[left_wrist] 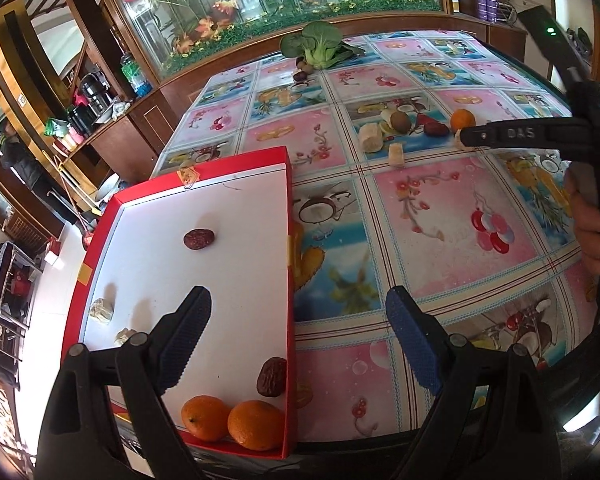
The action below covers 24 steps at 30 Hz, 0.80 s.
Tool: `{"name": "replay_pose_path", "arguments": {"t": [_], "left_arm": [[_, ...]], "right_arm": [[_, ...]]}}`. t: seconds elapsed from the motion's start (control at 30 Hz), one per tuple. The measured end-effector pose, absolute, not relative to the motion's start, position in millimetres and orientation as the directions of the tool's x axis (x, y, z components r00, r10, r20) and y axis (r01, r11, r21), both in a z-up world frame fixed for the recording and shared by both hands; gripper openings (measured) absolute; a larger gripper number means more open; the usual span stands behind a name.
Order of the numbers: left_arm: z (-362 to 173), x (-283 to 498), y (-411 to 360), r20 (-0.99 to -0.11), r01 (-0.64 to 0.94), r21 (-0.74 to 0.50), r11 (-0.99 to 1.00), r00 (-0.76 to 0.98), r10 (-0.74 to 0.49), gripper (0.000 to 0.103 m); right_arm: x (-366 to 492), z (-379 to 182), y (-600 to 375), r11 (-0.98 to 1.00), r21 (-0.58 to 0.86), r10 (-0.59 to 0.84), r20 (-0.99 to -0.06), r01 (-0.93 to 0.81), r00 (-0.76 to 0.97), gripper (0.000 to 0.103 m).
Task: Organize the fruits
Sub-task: 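Move both grippers back toward the bread cubes on the table, then grasp a bread cube with the left gripper while the right grasps another bread cube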
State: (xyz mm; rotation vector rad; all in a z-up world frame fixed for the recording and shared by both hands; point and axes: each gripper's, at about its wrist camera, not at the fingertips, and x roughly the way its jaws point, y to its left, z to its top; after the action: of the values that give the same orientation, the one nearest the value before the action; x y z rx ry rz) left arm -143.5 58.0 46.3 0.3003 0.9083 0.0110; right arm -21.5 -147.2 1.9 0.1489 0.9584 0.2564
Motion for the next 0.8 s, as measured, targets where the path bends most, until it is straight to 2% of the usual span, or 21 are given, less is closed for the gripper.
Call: {"name": "replay_pose_path", "arguments": {"t": [0.03, 0.1, 0.27, 0.6, 0.63, 0.8], "left_arm": [[46, -143, 58, -0.778, 0.121, 0.255, 0.959, 0.615, 0.129, 0.089], [47, -137, 57, -0.791, 0.133, 0.227, 0.965, 0.603, 0.103, 0.089], [48, -111, 49, -0.811, 0.147, 0.187, 0.971, 0.581, 0.068, 0.089], [38, -43, 12, -0.836, 0.199, 0.097, 0.975, 0.548, -0.029, 0.089], [36, -37, 8, -0.837, 0.2, 0.094, 0.975, 0.547, -0.032, 0.088], [22, -16, -6, -0.855, 0.237, 0.083, 0.968, 0.516, -0.053, 0.062]], "right_arm": [[-22, 1, -147, 0.958, 0.242, 0.286, -0.785, -0.152, 0.549, 0.035], [-24, 0, -145, 0.962, 0.223, 0.271, -0.787, -0.155, 0.554, 0.018], [-26, 0, -149, 0.941, 0.294, 0.337, -0.775, -0.167, 0.534, 0.017], [-23, 0, -157, 0.938, 0.322, 0.339, -0.778, -0.128, 0.529, 0.017], [-23, 0, -156, 0.941, 0.313, 0.334, -0.779, -0.132, 0.531, 0.017], [-23, -1, -156, 0.942, 0.307, 0.331, -0.778, -0.137, 0.534, 0.017]]}}
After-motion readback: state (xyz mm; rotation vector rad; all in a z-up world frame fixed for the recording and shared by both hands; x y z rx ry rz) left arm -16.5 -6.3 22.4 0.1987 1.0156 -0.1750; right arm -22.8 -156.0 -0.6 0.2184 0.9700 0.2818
